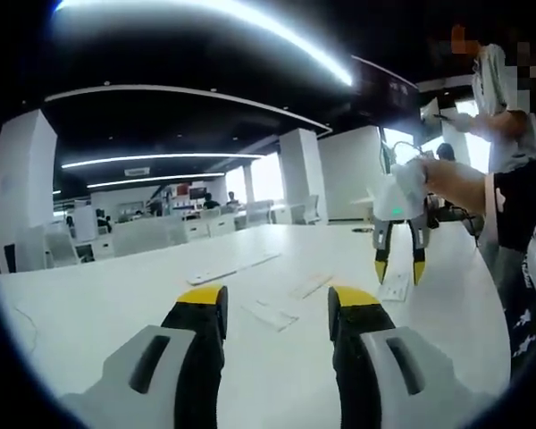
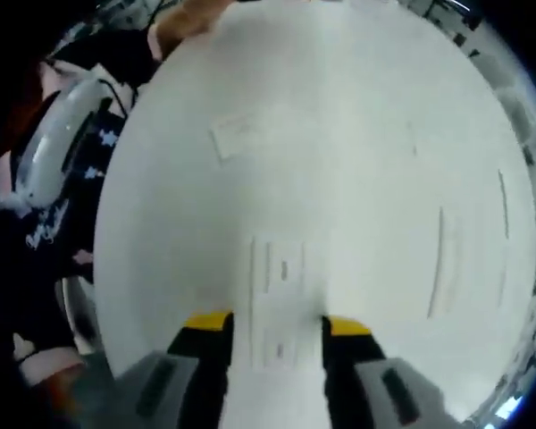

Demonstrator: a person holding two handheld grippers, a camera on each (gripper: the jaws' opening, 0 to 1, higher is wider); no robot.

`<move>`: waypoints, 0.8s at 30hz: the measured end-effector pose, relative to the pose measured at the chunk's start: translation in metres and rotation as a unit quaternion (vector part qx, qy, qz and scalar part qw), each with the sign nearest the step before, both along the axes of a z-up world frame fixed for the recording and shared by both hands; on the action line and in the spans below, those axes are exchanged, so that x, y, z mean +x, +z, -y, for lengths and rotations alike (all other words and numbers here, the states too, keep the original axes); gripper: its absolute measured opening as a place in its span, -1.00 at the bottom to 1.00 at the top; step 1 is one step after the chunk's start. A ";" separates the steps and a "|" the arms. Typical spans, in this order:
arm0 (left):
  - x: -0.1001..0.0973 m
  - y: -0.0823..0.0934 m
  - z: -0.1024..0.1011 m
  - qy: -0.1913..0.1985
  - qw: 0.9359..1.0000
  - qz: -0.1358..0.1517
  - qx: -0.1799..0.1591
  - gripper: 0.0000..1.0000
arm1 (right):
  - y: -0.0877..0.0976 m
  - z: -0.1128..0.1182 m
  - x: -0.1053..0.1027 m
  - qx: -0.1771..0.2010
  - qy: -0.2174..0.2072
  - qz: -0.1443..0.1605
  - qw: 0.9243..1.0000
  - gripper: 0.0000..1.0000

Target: Locate the socket holder cover, grip the socket holder cover, clip it into the socket holder slot.

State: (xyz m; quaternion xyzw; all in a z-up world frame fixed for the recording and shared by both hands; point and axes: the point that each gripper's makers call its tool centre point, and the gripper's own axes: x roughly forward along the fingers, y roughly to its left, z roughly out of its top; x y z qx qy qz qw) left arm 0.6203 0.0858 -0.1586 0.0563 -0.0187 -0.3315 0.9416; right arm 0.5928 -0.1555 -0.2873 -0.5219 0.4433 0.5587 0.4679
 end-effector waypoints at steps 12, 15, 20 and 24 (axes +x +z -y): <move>-0.001 0.002 0.001 -0.003 1.000 0.003 0.000 -0.09 | 0.000 0.000 0.000 -0.017 0.006 0.001 1.000 -0.20; -0.002 0.002 0.001 -0.005 1.000 0.005 -0.001 -0.09 | 0.000 0.000 0.000 -0.019 0.005 0.002 1.000 -0.21; -0.001 0.002 0.001 -0.003 1.000 0.006 -0.001 -0.09 | -0.001 0.000 -0.002 -0.023 0.006 0.003 1.000 -0.27; -0.001 0.002 0.001 -0.004 1.000 0.005 -0.001 -0.09 | -0.001 0.000 -0.004 -0.028 0.008 0.004 1.000 -0.29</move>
